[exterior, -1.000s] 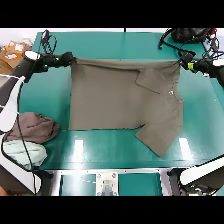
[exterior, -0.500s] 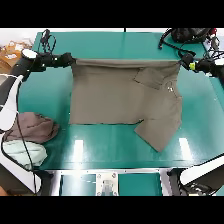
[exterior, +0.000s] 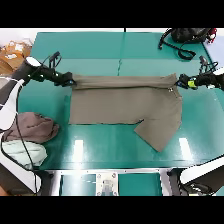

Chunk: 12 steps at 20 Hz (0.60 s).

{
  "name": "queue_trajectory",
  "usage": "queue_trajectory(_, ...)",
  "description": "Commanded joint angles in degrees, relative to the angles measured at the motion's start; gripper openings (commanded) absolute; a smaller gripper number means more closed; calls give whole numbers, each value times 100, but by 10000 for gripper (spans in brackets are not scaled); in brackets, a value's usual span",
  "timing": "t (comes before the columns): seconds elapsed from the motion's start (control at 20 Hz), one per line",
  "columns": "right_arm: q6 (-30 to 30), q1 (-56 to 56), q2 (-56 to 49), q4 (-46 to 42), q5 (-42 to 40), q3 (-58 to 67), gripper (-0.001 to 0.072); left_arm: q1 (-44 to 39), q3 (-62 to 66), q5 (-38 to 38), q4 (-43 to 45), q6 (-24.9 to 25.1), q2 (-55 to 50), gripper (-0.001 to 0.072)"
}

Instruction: Fold the shirts.

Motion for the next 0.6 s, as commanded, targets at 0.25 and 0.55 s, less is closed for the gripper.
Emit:
queue_trajectory(0.25, -2, -9, 0, -245, 42, -297, 16, 7, -387, -52, 24, -105, -11, 26)
queue_trajectory(0.55, 433, -22, 114, -752, 601, 142, 310, 11, -284, -614, -168, -138, 2, 510)
